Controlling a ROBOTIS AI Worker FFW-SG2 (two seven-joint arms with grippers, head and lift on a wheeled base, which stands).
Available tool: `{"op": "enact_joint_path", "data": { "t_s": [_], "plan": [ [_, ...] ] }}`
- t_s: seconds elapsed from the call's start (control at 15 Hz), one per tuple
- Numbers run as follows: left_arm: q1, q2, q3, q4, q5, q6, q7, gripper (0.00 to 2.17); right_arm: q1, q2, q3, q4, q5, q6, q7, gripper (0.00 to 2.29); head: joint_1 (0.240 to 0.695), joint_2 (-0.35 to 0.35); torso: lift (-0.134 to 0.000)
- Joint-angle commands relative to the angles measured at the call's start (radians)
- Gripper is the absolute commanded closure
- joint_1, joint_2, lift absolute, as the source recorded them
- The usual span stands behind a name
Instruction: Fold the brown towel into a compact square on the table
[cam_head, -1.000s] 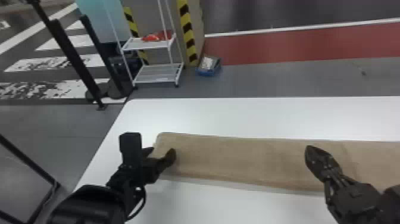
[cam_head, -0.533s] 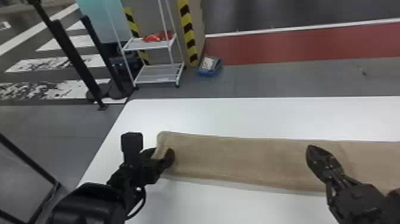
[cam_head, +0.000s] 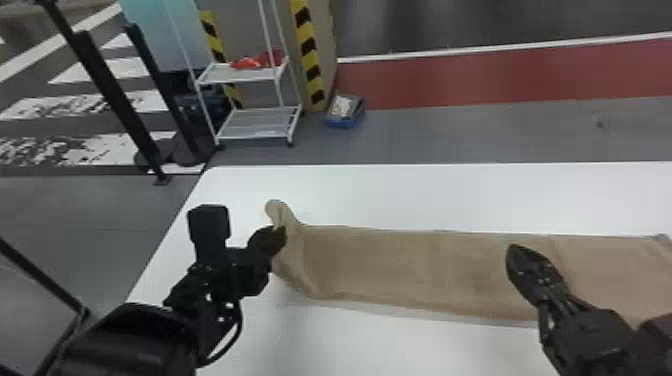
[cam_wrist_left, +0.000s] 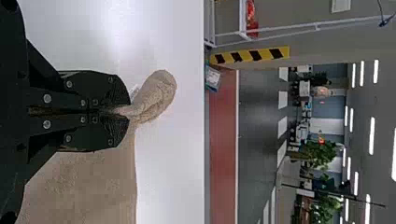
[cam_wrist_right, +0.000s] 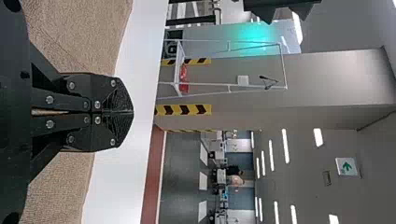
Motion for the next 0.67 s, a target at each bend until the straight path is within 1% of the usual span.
{"op": "enact_joint_path", "data": {
  "t_s": [0.0,0.13,0.2,0.33,0.47,0.53,0.6],
  "plan": [
    [-0.003,-0.017,0.000,-0.098,0.054,0.054,0.007,1.42,0.003,0.000,-0.002,0.006,-0.004,-0.016,0.000,1.65,0.695,0.202,-0.125],
    [-0.023,-0.050,-0.031,-0.154,0.057,0.137,0.016,1.42,0.012,0.000,-0.014,0.009,-0.005,-0.044,0.000,1.65,0.695,0.179,-0.125],
    [-0.037,-0.060,-0.070,-0.165,0.050,0.170,0.027,1.42,0.021,0.000,-0.032,0.009,-0.010,-0.062,-0.002,1.65,0.695,0.164,-0.125],
    [-0.074,-0.082,-0.176,-0.158,0.013,0.173,0.064,1.42,0.038,0.000,-0.067,0.006,-0.013,-0.093,-0.002,1.65,0.695,0.101,-0.125],
    [-0.126,-0.132,-0.321,-0.093,-0.085,0.173,0.118,1.42,0.065,0.000,-0.106,-0.001,-0.022,-0.154,-0.008,1.65,0.695,0.047,-0.125],
    [-0.151,-0.146,-0.382,-0.058,-0.125,0.173,0.133,1.42,0.079,0.000,-0.123,-0.001,-0.045,-0.191,-0.009,1.64,0.695,-0.017,-0.125],
    [-0.175,-0.149,-0.451,-0.019,-0.153,0.173,0.156,1.42,0.096,0.000,-0.146,-0.001,-0.067,-0.228,-0.009,1.64,0.695,-0.056,-0.125]
  ]
}}
